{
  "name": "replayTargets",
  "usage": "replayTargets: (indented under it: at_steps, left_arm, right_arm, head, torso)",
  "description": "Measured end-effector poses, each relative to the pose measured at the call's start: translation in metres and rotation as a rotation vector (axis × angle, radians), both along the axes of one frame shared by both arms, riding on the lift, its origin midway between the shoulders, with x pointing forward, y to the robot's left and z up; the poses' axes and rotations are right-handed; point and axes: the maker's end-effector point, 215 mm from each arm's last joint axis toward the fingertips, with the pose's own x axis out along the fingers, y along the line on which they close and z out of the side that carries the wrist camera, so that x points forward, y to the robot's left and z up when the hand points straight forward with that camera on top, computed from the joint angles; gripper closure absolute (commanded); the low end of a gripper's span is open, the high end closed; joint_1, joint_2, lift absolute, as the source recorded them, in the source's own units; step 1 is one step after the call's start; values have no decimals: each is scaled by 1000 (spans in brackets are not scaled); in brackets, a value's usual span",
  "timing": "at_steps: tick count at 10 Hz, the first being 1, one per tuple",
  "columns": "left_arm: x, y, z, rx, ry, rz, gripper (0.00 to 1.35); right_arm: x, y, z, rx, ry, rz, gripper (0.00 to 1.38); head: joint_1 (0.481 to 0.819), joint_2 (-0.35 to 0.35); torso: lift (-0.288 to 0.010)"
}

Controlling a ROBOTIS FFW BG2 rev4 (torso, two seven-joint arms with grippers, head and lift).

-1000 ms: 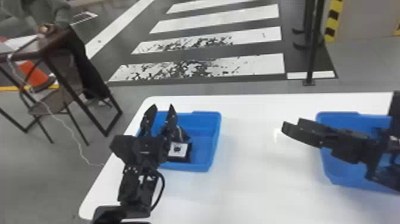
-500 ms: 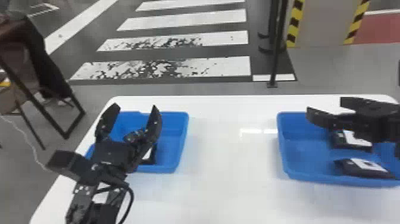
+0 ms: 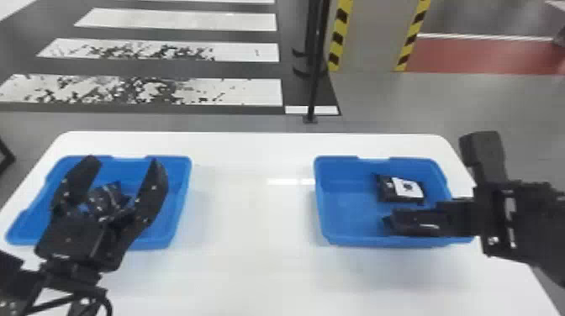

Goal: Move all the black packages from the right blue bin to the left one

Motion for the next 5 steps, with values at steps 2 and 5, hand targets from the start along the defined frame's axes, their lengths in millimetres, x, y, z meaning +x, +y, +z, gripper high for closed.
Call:
replayTargets:
  at_steps: [2,5]
  left_arm:
    - [0,-2,0,-7,1,-7,121]
    - [1,-4,-3,-9,11,-14,121]
  right_arm:
    - [-9,-12,-21,-14,79,-45,140]
    - [5,-19,-33,-12,101,-62,140]
  head:
    - [695,-89]
    - [695,-100]
  torso:
    - [-140]
    - [-140]
